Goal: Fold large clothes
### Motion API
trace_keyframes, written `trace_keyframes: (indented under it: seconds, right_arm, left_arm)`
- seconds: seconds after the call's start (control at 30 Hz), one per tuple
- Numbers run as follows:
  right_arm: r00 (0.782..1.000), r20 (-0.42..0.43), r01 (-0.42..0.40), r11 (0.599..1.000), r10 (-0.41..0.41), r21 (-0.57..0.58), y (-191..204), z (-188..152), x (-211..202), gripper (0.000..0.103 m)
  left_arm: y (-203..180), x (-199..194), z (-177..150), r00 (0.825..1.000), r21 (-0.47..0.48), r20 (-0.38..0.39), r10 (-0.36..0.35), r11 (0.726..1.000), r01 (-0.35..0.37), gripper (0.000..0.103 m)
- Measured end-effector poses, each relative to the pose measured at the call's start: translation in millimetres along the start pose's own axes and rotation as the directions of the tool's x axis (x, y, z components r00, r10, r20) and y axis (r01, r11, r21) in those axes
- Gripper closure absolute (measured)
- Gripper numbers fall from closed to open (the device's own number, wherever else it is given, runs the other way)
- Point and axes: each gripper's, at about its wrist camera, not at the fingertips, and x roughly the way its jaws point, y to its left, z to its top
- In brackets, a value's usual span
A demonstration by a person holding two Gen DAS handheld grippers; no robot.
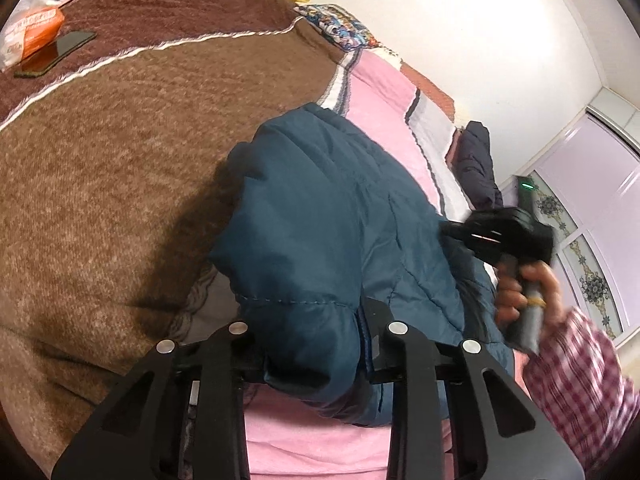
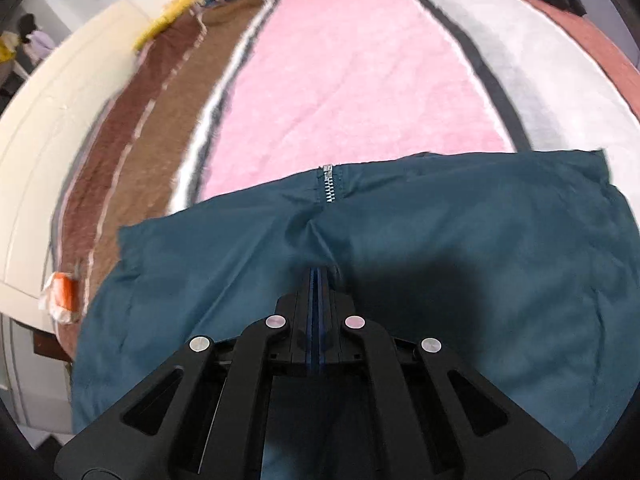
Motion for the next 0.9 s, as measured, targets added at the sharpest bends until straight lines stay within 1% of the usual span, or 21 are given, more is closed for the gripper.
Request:
trace_keyframes:
  seconds: [0.03, 0.1, 0.17, 0.23, 0.3, 0.37, 0.4, 0.47, 0.53, 0.6, 0.7, 0.77, 0.8, 0.9]
  right_arm:
    - [0.999, -0.033, 0.032, 0.999, -0.032, 0.0, -1, 5, 12, 0.103]
    - [0.995, -0.079, 0.055, 0.998, -0.055, -0.007, -3, 7, 22, 0.103]
    - [0.996, -0.064, 0.058, 0.998, -0.059, -0.016, -3, 7, 12, 0.102]
    - [1.0, -0.004, 0.025, 0.999, -0.025, -0.043, 2, 1, -15, 0.102]
    - [0.999, 0.044, -0.017, 0.997, 0.021, -0.081, 4, -14, -48, 0.101]
    - [0.997, 0.064, -0.038, 0.992, 0.046, -0.121, 5, -32, -72, 0.101]
    - [0.996, 0.068, -0.041, 0.989, 0.051, -0.139, 5, -47, -84, 0.1]
    - [0.996, 0.058, -0.055, 0.985, 0.066, -0.164, 2, -79, -99, 0.1]
    - [0.996, 0.031, -0.073, 0.983, 0.079, -0.166, -2, -105, -103, 0.1]
    - [0.996, -0.005, -0.084, 0.986, 0.084, -0.141, -8, -123, -98, 0.1]
    - [0.997, -0.046, -0.067, 0.992, 0.062, -0.108, -14, -134, -79, 0.1]
    - [0.992, -0.099, -0.086, 0.993, 0.078, -0.075, -16, -139, -62, 0.1]
    - [0.99, -0.12, -0.084, 0.993, 0.074, -0.081, -15, -140, -53, 0.1]
    - [0.988, -0.143, -0.069, 0.993, 0.056, -0.092, -16, -141, -36, 0.101]
  left_arm:
    - [-3, -3, 1, 1.0, 0.004, 0.004, -0.007, 1.0, 0.007, 0.074]
    - [-8, -6, 2, 1.0, 0.015, 0.012, -0.015, 1.0, 0.015, 0.074]
    - [-14, -8, 3, 1.0, 0.03, 0.019, -0.016, 0.999, 0.015, 0.074]
    - [-16, -9, 3, 1.0, 0.036, 0.019, -0.014, 0.999, 0.013, 0.074]
    - [-18, -9, 4, 1.0, 0.035, 0.018, -0.015, 0.999, 0.014, 0.074]
    - [-20, -11, 4, 1.0, 0.04, 0.02, -0.015, 0.999, 0.014, 0.074]
    - [-21, -11, 6, 1.0, 0.041, 0.022, -0.017, 0.999, 0.016, 0.074]
    - [-24, -12, 7, 0.999, 0.049, 0.026, -0.021, 0.999, 0.02, 0.074]
    - [-29, -15, 8, 0.999, 0.067, 0.032, -0.02, 0.998, 0.018, 0.074]
    - [-33, -16, 10, 0.999, 0.077, 0.034, -0.017, 0.997, 0.015, 0.074]
    - [-39, -19, 13, 0.999, 0.083, 0.04, -0.019, 0.996, 0.016, 0.074]
    - [-47, -23, 13, 0.999, 0.099, 0.044, -0.026, 0.995, 0.021, 0.074]
    - [-52, -24, 14, 0.998, 0.11, 0.046, -0.03, 0.994, 0.025, 0.074]
    - [-71, -28, 11, 0.998, 0.159, 0.048, -0.048, 0.986, 0.04, 0.074]
